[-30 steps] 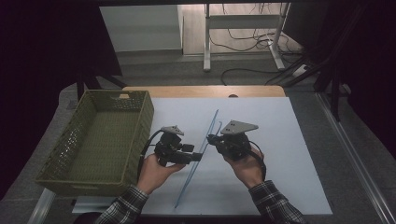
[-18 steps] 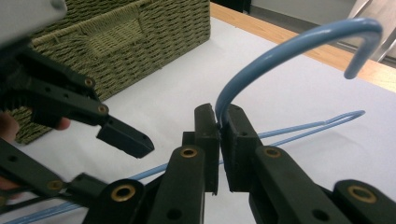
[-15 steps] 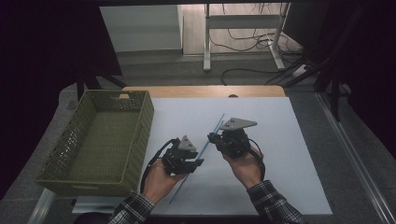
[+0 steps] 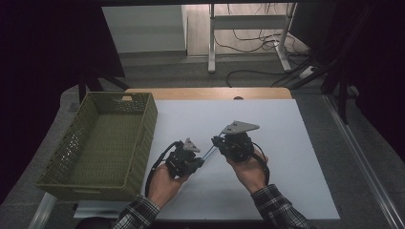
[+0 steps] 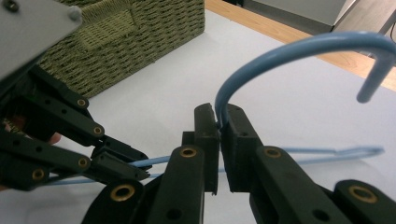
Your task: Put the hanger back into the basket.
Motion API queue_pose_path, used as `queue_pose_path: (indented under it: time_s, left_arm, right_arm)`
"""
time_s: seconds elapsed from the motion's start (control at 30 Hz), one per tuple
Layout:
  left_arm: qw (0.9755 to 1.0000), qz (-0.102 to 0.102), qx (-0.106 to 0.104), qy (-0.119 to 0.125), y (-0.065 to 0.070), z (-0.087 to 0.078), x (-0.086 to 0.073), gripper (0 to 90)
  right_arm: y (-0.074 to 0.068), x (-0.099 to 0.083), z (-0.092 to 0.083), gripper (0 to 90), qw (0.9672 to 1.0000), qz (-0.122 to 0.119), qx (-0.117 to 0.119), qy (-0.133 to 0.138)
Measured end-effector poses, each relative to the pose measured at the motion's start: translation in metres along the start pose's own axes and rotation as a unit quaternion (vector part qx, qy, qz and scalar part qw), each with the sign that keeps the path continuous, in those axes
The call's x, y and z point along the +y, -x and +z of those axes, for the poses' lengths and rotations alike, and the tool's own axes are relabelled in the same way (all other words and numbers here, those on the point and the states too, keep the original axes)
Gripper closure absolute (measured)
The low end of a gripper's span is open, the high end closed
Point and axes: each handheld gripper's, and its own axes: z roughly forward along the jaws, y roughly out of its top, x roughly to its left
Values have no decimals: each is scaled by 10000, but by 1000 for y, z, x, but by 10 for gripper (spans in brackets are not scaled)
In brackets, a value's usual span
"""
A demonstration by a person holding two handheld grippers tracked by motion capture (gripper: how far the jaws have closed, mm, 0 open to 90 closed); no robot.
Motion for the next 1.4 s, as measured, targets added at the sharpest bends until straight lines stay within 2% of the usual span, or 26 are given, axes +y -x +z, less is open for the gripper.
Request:
queue_pose_path:
  time_s: [0.07,0.2,0.27,0.37,0.47,0.57,0.6,0.67,0.73,0.8,0.9,0.97,1.03,1.07,1.1,1.13,1.17,1.2,1.23,1.3,1.4]
  left_arm:
    - [10000,-39,1,36,0,-1,0,869]
    - [9984,-297,-409,271,-8,-4,-1,871]
    - [9974,-376,-528,328,-12,-7,-1,871]
    - [9935,-569,-873,466,-18,-12,-2,871]
    - [9873,-764,-1239,634,-25,-16,-4,871]
    - [9843,-837,-1397,675,-29,-17,-6,871]
    - [9822,-884,-1494,715,-30,-17,-7,871]
    - [9803,-920,-1583,743,-30,-17,-8,871]
    - [9784,-921,-1678,775,-29,-17,-8,871]
    - [9777,-891,-1743,761,-28,-17,-7,870]
    - [9745,-889,-1902,789,-27,-16,-7,870]
    - [9761,-786,-1876,769,-25,-15,-7,868]
    - [9806,-560,-1707,782,-24,-16,-6,855]
    - [9838,-438,-1567,758,-22,-18,-5,819]
    - [9855,-372,-1468,761,-20,-19,-4,689]
    - [9882,-184,-1324,744,-18,-21,-1,597]
    - [9901,-88,-1191,734,-16,-23,0,532]
    - [9929,97,-931,729,-12,-24,2,487]
    - [9943,220,-799,666,-9,-23,4,424]
    - [9965,377,-514,544,-5,-21,8,402]
    - [9972,498,-362,420,-2,-17,12,446]
  right_arm:
    - [0,0,0,849,10000,-5,2,23]
    - [0,1,-2,840,9999,-10,-30,124]
    - [1,2,-6,779,9997,-28,-36,237]
    - [3,1,-16,691,9989,-31,-100,467]
    - [8,-2,-23,596,9977,-14,-108,668]
    - [11,-7,-25,577,9964,63,50,842]
    - [12,-8,-25,576,9960,71,86,888]
    - [11,-10,-22,574,9949,97,211,978]
    - [9,-10,-18,594,9944,49,248,1031]
    - [8,-10,-13,656,9937,14,245,1092]
    - [8,-13,-8,834,9928,28,284,1163]
    - [8,-13,-9,852,9919,127,379,1208]
    - [3,-10,-11,855,9930,26,254,1157]
    - [1,-10,-12,855,9931,-7,198,1156]
    - [-2,-7,-13,856,9942,-90,69,1068]
    - [-4,-6,-13,856,9947,-131,-12,1016]
    - [-6,-4,-13,856,9953,-162,-97,955]
    - [-7,-4,-12,856,9955,-173,-126,921]
    - [-9,-3,-12,856,9960,-131,-118,873]
    - [-11,-1,-10,856,9969,-108,-152,765]
    - [-14,0,-7,856,9975,-188,-221,638]
